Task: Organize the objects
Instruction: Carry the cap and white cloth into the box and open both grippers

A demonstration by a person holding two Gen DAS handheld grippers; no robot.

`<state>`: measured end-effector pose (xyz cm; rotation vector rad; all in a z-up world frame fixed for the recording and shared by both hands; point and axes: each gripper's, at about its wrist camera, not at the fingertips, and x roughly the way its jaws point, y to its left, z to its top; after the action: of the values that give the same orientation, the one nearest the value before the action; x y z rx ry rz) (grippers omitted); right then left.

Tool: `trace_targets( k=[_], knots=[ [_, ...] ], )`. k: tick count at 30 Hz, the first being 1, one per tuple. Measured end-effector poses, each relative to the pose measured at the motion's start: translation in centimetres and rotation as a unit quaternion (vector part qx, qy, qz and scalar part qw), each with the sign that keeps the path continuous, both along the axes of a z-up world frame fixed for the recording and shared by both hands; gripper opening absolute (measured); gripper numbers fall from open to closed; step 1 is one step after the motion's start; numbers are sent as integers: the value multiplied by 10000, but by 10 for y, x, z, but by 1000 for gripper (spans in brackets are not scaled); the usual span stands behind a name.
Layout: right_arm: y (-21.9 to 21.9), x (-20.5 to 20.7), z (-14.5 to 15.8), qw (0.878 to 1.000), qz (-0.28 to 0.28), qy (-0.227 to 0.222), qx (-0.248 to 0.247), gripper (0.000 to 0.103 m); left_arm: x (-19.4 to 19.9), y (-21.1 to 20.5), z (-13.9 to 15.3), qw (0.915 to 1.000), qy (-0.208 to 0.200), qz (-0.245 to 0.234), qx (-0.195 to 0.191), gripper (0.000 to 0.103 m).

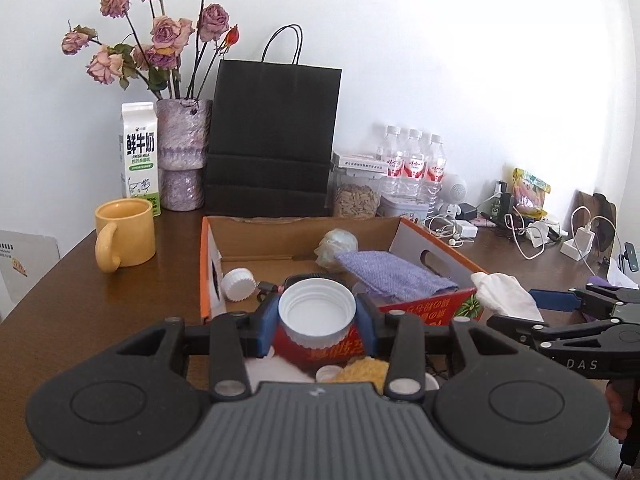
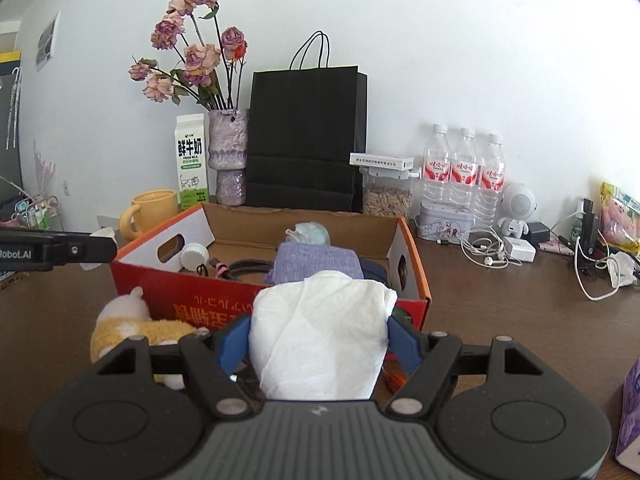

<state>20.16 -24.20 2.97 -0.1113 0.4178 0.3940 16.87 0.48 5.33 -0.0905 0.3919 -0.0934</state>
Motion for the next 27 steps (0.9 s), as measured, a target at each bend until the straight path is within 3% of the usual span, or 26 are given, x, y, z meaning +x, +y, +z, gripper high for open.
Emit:
trace_targets(
  k=[13,27],
  knots=[
    [40,66,23,9988,295,-374,150,73,55,-13,16,9995,-283,10,-132,41],
    [90,152,11,9981,597,-87,88,73,141,-1,7,9991,-52,348,-241,41]
  ],
)
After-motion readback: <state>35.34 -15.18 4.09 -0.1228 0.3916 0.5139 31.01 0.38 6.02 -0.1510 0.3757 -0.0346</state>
